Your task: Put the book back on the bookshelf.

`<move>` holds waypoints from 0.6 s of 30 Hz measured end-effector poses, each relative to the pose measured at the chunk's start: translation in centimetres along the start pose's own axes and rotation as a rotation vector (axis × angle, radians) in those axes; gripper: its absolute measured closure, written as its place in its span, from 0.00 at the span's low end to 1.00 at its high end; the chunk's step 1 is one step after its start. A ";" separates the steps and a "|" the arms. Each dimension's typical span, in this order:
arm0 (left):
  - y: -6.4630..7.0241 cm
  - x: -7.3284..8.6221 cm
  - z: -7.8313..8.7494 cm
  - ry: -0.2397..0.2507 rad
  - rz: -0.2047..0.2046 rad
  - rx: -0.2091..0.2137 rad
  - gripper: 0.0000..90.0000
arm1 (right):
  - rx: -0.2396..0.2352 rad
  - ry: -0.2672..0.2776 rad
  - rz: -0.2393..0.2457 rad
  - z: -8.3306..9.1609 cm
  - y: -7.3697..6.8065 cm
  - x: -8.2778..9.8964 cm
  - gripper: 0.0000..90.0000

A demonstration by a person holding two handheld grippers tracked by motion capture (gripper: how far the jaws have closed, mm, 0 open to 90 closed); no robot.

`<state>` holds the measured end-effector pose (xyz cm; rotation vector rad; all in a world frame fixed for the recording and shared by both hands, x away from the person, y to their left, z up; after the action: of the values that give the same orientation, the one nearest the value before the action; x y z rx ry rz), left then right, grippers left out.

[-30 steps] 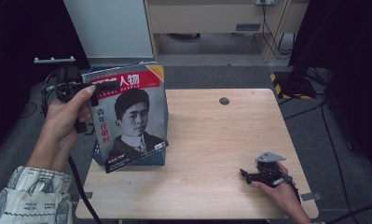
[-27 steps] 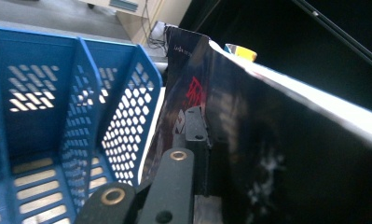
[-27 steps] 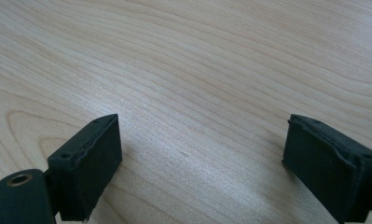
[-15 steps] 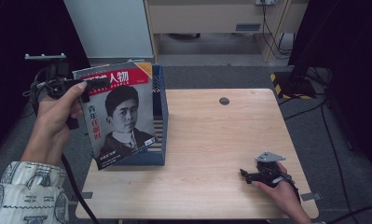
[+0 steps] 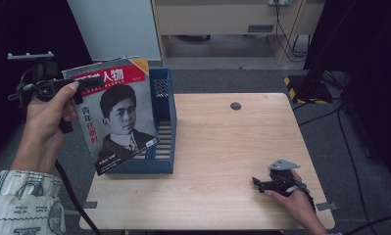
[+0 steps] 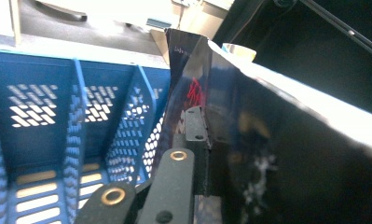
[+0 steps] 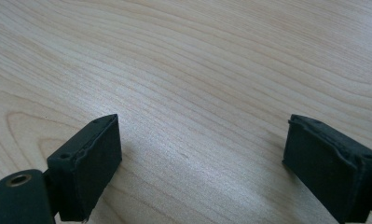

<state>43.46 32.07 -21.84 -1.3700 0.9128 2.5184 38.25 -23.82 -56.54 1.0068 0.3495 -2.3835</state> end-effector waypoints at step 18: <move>-2.9 0.3 4.2 0.045 -0.005 -0.114 0.96 | 0.001 0.002 -0.002 0.0 0.0 0.0 0.13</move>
<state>41.35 36.72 -21.71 -1.4642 0.7829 2.5821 38.22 -23.80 -56.55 1.0095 0.3494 -2.3847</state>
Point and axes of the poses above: each handheld gripper's, and its own axes: z roughly backward along the jaws, x roughly out of its underside, y roughly to its right, the point moved 4 cm from there along -z, roughly forward along the jaws, and after that the axes turned 2 degrees about -x, right-handed, at the moved point
